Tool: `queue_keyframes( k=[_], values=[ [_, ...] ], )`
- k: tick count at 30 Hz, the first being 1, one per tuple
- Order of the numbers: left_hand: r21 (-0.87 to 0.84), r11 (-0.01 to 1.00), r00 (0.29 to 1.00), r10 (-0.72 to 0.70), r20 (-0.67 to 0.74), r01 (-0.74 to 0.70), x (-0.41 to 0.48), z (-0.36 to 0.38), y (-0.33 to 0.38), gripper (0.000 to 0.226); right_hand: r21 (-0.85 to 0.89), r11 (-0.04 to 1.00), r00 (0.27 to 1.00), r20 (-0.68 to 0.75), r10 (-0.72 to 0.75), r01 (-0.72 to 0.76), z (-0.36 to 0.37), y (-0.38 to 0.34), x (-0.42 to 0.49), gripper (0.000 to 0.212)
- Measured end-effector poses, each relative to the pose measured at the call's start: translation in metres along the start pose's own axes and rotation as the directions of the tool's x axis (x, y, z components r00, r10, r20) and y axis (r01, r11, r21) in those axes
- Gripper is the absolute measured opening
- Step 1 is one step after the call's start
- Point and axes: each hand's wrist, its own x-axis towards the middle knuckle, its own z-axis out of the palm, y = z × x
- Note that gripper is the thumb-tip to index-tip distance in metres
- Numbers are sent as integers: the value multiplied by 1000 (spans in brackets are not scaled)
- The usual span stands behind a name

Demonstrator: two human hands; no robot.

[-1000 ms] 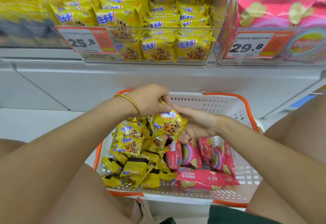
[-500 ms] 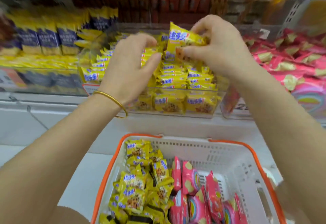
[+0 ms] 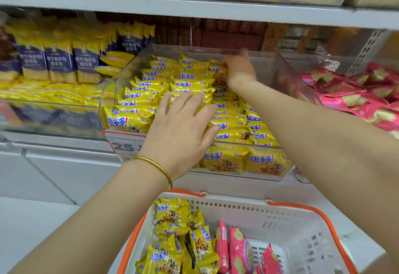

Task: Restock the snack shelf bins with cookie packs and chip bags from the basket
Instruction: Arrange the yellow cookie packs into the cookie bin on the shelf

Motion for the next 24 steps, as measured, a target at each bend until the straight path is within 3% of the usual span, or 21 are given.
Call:
queue_keyframes(
  k=[3, 6, 8, 14, 19, 22, 24],
  values=[
    [-4, 1000, 1000, 5, -13, -5, 1, 2, -1, 54, 3, 1000, 999, -40, -28, 28, 5, -2, 1, 45],
    [-5, 1000, 1000, 9, -13, -9, 1, 4, -1, 53, -212, 974, 989, -100, -106, 83, 1, 2, -5, 41],
    [-16, 1000, 1000, 8, -6, -8, 1, 4, -1, 53, -249, 963, 989, -78, -125, 102, 1, 3, -9, 44],
    [-48, 996, 994, 65, -92, -70, -6, -2, -2, 49, -75, 997, 999, -50, -12, 8, -26, 1, -33, 56],
    [-52, 988, 969, 131, -208, -144, -30, -22, 14, 32, 31, 985, 979, -117, -167, 172, -80, 0, -107, 32],
    [-93, 980, 982, 169, -89, -177, -55, -20, 18, 30, 212, 942, 966, -87, -245, 258, -106, 2, -189, 20],
    [-77, 982, 982, 177, 62, -172, -73, -10, 15, 32, 355, 899, 954, 52, -294, 257, -93, 9, -236, 15]
  ],
)
